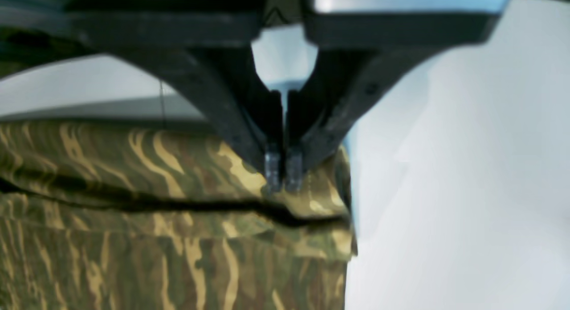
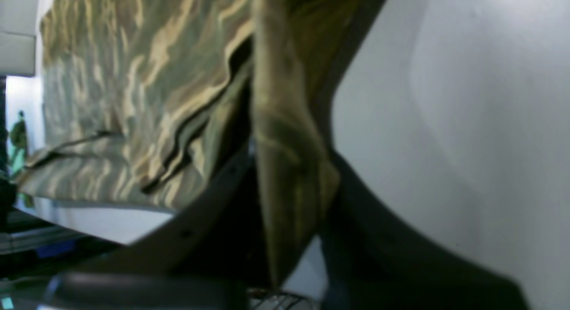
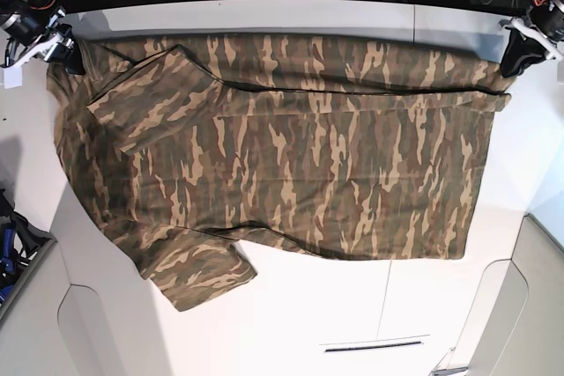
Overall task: Fold the T-shirt properly
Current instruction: 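Drag the held shoulders back across the table with both grippers, then release the shoulder corners and move both grippers toward the hem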
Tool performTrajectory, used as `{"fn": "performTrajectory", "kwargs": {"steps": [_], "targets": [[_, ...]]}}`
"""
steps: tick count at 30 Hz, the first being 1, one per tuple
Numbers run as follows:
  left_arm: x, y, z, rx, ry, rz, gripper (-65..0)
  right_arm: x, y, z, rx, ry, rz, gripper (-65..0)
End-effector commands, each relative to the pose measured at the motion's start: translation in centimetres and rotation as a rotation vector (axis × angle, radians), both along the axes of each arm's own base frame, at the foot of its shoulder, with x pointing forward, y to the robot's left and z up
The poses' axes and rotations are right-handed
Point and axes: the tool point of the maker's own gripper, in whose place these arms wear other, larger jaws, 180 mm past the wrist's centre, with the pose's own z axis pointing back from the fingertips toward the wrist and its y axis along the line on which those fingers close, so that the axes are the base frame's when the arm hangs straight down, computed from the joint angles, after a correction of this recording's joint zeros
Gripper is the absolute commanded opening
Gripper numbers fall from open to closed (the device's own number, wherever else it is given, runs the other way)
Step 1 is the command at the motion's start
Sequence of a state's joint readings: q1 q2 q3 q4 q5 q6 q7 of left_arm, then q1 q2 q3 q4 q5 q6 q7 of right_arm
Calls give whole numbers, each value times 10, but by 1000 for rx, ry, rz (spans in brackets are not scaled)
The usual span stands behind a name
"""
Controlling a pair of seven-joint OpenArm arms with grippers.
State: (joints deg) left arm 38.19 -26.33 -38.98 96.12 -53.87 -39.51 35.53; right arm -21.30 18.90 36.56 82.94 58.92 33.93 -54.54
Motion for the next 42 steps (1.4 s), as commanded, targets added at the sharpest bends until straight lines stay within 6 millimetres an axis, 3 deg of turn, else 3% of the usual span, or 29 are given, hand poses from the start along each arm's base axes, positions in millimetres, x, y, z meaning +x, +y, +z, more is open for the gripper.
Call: {"fn": "performTrajectory", "kwargs": {"steps": [1, 12, 26, 28, 31, 33, 37, 42], "targets": [[3, 1, 11, 14, -31, -17, -650, 4, -10, 12, -22, -41, -4, -650], [-16, -15, 6, -10, -3, -17, -650, -19, -20, 11, -17, -7, -36, -650], [-25, -17, 0, -14, 24, -11, -648, -21, -24, 12, -25, -5, -46, -650], [-25, -17, 0, -14, 28, -12, -567, -19, -26, 13, -28, -12, -52, -650], [-28, -17, -2, -13, 45, -15, -445, -17, -31, 13, -56, -26, -67, -428], [-28, -17, -3, -12, 51, -15, -404, -16, -35, 13, -76, -33, -75, -323], [-27, -6, 5, 0, 29, 12, -401, -12, -51, 22, -99, -68, -123, -299], [-16, 18, 32, 7, -72, 86, -401, 8, -90, 53, -152, -183, -233, -299]]}}
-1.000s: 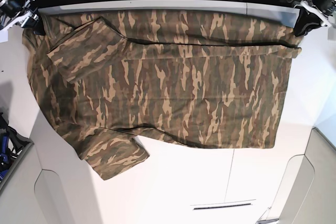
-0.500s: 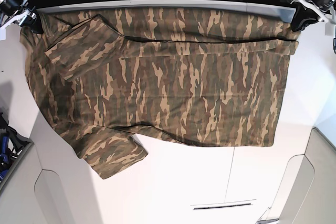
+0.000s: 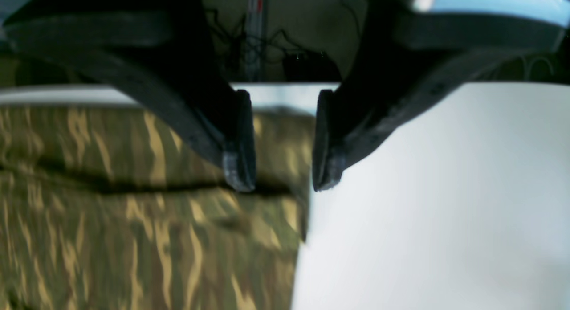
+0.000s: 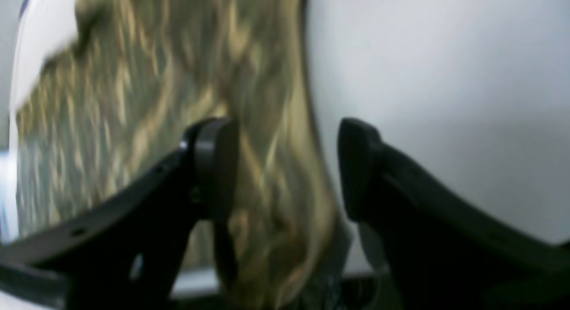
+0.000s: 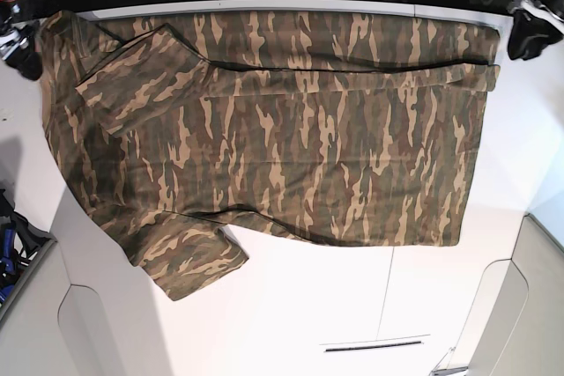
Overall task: Fold the T-shirt properly
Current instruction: 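Release the shoulder corners and move both grippers toward the hem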
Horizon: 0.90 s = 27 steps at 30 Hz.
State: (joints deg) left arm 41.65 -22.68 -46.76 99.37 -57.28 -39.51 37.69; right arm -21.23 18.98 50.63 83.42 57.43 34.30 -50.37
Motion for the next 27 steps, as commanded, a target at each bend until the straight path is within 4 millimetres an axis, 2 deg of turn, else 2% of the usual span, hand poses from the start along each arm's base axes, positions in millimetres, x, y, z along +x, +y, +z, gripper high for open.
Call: {"fn": "performTrajectory", "kwargs": {"steps": [1, 7, 13, 20, 24, 27], "targets": [[10, 4, 18, 8, -66, -3, -401, 15, -14, 24, -39, -82, -12, -299], [41, 8, 38, 14, -174, 3, -401, 58, -37, 57, -151, -195, -44, -299], [71, 14, 61, 56, -256, -16, -400, 98, -40, 82, -227, -277, -32, -299], [103, 10, 75, 125, -292, -80, -398, 147, -23, 95, -326, -314, 22, -299], [123, 7, 70, 191, -266, -95, -390, 177, -5, 99, -387, -322, 75, -299], [141, 7, 66, 233, -264, -94, -390, 200, 10, 93, -398, -310, 123, -299]]}}
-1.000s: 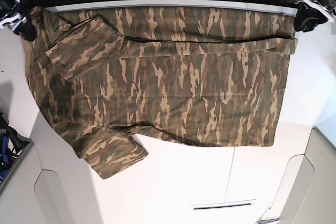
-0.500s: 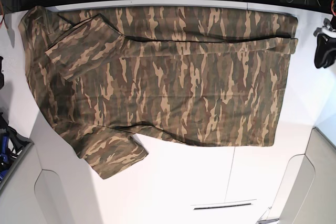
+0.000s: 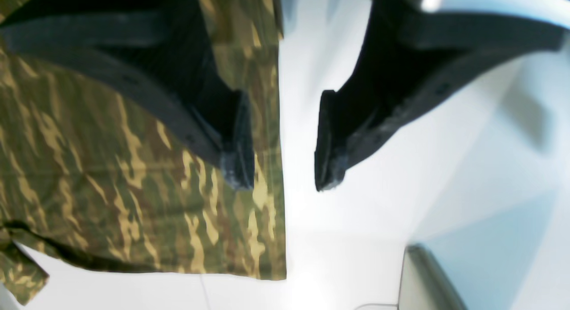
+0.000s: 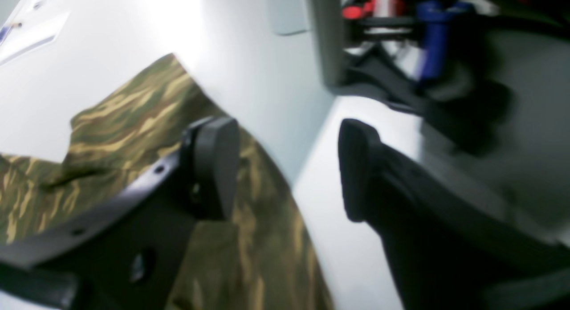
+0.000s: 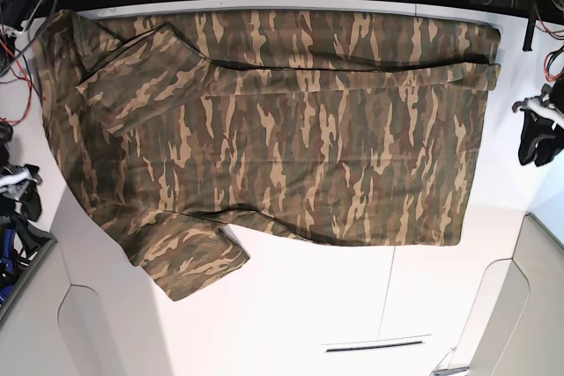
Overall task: Fold the T-shirt properly
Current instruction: 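Release the shoulder corners and move both grippers toward the hem, then grasp the hem corners of the shirt with both grippers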
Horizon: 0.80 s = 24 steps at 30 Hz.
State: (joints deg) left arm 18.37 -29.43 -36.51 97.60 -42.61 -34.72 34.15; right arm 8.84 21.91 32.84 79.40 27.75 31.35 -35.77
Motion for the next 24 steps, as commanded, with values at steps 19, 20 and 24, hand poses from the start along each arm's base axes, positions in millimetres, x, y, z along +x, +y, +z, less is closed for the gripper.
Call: {"fn": "performTrajectory", "kwargs": {"steps": [19, 20, 24], "targets": [[131, 30, -45, -115, 56, 77, -390, 77, -9, -44, 190, 15, -98, -299], [136, 30, -50, -124, 69, 83, -390, 76, -11, -50, 183, 28, -105, -299], [150, 28, -71, -163, 135, 100, -390, 71, -12, -67, 177, 56, -119, -299]]}}
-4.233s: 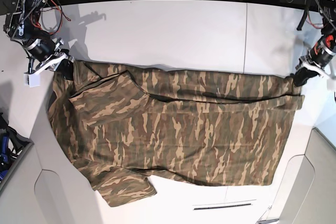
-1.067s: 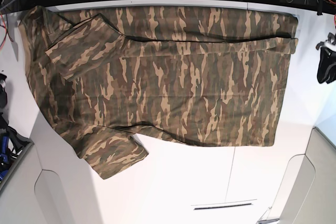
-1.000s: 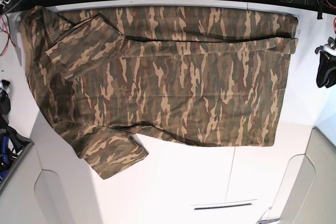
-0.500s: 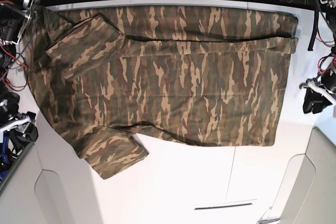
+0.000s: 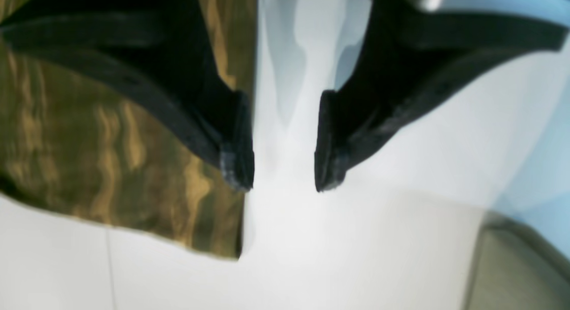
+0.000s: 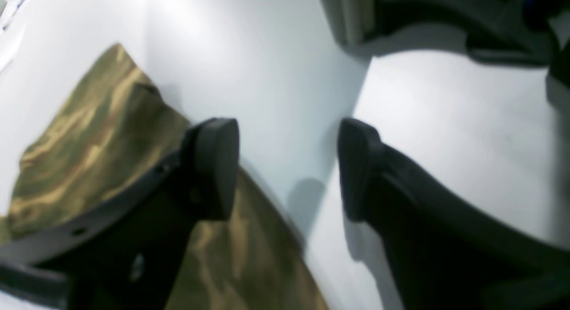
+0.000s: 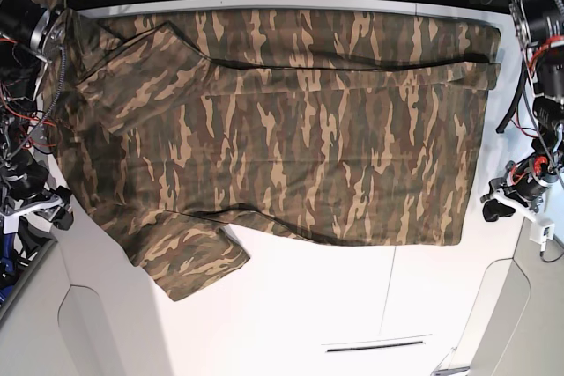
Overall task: Fold the T-shirt properly
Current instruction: 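Grasp the hem corners of the shirt with both grippers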
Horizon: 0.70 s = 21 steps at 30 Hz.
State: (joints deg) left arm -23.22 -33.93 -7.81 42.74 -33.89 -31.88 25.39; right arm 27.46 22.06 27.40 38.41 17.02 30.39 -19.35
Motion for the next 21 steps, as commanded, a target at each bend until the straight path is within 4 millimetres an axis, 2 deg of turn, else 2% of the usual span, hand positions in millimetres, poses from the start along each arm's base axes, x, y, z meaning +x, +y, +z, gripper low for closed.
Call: {"fn": "performTrajectory", "kwargs": {"steps": [1, 6, 10, 14, 21], "targets": [[16, 7, 21, -1, -56, 10, -390, 12, -12, 22, -15, -64, -16, -299], [25, -7, 3, -47, -11, 17, -390, 8, -10, 14, -2, -44, -18, -299], [29, -31, -13, -98, 12, 7, -390, 7, -10, 12, -2, -41, -16, -299], [34, -51, -17, -129, 2, -13, -390, 7, -8, 11, 1, -36, -13, -299], [38, -71, -22, -158, -1, -31, -390, 6, -6, 10, 13, -29, -7, -299]]}}
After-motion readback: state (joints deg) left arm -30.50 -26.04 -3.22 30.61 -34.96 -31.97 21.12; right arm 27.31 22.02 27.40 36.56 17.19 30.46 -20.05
